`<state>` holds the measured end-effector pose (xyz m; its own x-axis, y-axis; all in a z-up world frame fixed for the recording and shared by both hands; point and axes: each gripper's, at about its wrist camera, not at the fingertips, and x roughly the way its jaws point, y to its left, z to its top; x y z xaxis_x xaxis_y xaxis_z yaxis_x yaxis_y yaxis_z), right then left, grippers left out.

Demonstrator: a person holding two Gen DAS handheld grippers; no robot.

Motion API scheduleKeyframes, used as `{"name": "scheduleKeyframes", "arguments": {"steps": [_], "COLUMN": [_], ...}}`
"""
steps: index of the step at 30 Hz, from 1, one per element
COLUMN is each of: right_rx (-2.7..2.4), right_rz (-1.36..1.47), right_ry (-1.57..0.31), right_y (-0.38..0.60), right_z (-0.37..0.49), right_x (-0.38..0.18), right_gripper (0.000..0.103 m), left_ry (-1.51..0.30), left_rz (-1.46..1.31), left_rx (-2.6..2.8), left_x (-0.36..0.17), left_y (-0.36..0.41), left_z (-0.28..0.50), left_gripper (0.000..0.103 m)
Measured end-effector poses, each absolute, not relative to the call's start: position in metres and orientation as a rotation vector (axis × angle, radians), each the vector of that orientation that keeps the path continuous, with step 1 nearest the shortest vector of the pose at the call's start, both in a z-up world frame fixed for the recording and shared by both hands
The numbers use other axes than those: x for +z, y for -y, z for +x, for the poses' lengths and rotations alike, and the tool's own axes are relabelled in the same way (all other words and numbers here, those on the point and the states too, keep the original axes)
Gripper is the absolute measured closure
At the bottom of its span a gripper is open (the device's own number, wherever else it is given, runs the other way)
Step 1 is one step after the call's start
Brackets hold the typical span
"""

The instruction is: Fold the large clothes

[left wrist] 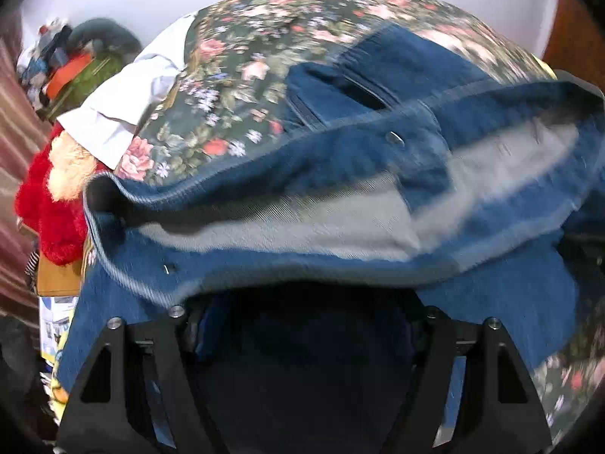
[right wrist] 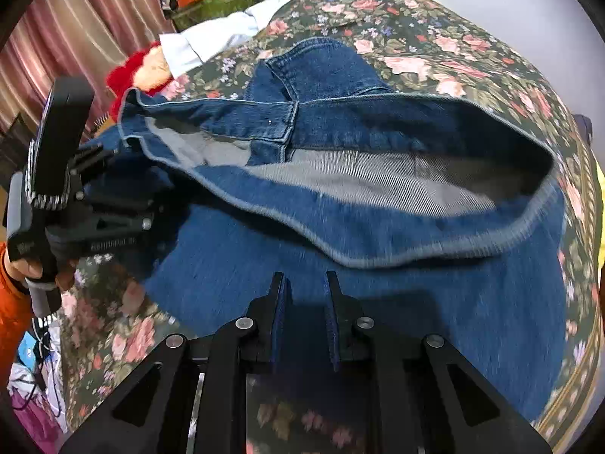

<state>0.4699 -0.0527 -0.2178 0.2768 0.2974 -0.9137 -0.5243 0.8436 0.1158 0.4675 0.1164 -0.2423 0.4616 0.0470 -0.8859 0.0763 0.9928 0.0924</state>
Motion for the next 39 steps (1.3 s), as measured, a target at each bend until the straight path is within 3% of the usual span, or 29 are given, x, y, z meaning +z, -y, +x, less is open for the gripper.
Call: {"name": "scheduleKeyframes", "arguments": {"steps": [4, 13, 19, 26, 34, 39], "right_rx": [0.512, 0.308, 0.35, 0.374, 0.431, 0.399], "right_rz": [-0.204, -0.15, -0.133, -0.303, -0.35, -0.401], "right_ry": [-1.126, -0.927, -0.927, -0.989, -1.15, -1.125], "right_y": [0.051, 0.057, 0.079, 0.083, 0.067, 0.076], "right_z": [0.503, 0.567, 0.555, 0.495, 0.469, 0.459], "right_x": [-0.211, -0.161, -0.139, -0.162, -0.215, -0.21], "right_gripper": [0.088, 0.088, 0.088, 0.088, 0.088, 0.088], "left_ry": [-1.068, -1.074, -0.999, -0.876, -1.038, -0.984], "left_rz": [0.041, 0.004, -0.073, 0.032, 0.258, 0.133], "left_rx": [-0.021, 0.061, 0.017, 0.014, 0.231, 0.227], "left_x": [-0.226, -0.223, -0.184, -0.142, -0.214, -0.216], "left_y": [-0.134, -0.145, -0.146, -0.152, -0.182, -0.211], "left_z": [0.494, 0.555, 0.526, 0.465, 0.426, 0.388], "left_gripper": [0.037, 0.037, 0.037, 0.016, 0.011, 0.004]}}
